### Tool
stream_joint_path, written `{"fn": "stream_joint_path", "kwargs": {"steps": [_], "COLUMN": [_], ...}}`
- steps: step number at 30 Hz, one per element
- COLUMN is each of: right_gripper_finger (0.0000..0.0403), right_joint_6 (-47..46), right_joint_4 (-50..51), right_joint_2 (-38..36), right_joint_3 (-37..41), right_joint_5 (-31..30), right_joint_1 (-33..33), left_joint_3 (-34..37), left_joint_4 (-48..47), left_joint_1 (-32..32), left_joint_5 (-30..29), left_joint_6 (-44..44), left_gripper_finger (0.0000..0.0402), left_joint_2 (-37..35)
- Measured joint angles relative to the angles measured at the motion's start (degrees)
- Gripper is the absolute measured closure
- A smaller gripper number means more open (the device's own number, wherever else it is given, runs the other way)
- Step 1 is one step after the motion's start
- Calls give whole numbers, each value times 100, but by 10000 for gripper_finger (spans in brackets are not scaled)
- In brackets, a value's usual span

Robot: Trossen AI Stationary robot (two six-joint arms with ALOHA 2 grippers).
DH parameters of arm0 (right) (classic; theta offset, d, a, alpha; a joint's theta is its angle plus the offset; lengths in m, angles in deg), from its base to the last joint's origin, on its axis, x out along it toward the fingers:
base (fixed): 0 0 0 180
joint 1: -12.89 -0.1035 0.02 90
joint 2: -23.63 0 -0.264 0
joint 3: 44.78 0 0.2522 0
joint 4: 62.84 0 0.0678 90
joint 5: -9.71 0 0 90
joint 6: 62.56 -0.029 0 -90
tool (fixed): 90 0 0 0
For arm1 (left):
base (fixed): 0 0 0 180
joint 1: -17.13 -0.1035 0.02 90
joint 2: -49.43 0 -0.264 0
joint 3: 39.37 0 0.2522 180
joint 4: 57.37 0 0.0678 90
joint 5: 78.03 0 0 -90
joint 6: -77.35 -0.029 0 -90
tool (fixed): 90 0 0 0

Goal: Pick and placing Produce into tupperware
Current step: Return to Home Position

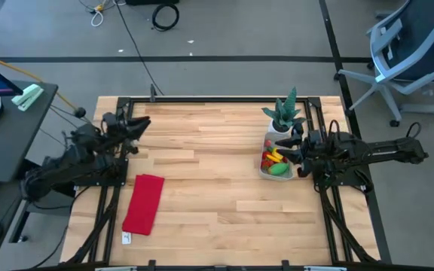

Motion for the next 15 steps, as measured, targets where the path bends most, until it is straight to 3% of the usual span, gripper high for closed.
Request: {"fn": "stream_joint_path", "kwargs": {"steps": [7, 15], "right_gripper_finger": [253, 252], "right_joint_6": [-449, -580], "right_joint_4": [173, -463], "right_joint_2": [55, -12], "right_joint_3": [306, 983], "right_joint_5": [-13, -344], "right_joint_1": [38, 33], "left_joint_3": [1164, 1359], "left_joint_4": [933, 938], "left_joint_1": [4, 1], "left_joint_5": [-42, -73], "left_joint_6": [264, -20], "left_gripper_finger": [313, 323], "left_joint_2": [4, 9]}}
